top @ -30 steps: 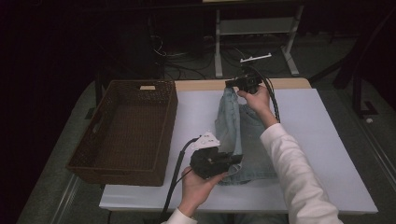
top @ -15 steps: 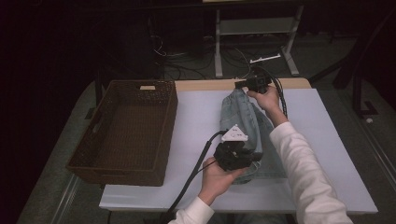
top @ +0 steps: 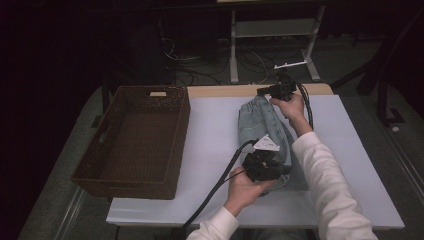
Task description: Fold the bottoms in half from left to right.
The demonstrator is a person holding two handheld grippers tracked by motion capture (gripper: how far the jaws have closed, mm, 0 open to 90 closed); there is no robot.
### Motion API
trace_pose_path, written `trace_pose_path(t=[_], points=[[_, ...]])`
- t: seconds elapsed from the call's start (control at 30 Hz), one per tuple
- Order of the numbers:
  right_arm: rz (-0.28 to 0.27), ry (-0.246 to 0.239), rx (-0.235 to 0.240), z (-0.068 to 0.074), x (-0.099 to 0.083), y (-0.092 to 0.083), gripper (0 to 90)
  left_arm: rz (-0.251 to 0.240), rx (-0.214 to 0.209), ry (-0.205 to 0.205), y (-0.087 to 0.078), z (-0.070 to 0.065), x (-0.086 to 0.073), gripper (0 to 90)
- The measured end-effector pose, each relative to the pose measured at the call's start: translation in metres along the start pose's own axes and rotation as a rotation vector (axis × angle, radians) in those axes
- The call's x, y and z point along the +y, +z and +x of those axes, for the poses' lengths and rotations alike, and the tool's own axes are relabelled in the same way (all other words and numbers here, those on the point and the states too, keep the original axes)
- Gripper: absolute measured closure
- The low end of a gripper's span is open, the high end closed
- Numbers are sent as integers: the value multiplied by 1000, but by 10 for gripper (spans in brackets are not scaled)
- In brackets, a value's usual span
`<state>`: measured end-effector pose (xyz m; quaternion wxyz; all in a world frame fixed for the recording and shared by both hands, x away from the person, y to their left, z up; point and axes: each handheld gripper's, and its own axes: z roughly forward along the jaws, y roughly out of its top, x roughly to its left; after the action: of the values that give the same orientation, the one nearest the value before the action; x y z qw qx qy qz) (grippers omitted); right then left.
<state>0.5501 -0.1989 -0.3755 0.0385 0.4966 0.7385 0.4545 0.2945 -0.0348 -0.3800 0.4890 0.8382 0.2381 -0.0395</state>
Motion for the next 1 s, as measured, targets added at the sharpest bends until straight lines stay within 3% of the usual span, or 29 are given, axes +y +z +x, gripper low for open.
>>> trace_pose_path(t=[0.2,0.63,0.87,1.0], points=[[-9,-9,13,-6,-5,-1,843,12,-14,-8,11,1,-3,824],[-3,27,17,-27,-16,-4,842,24,-40,-22,36,2,-6,824],[5,-9,15,-27,-20,-1,841,54,-40,-18,49,4,-12,823],[6,3,16,-33,-25,0,840,56,-49,-32,55,6,-15,823]])
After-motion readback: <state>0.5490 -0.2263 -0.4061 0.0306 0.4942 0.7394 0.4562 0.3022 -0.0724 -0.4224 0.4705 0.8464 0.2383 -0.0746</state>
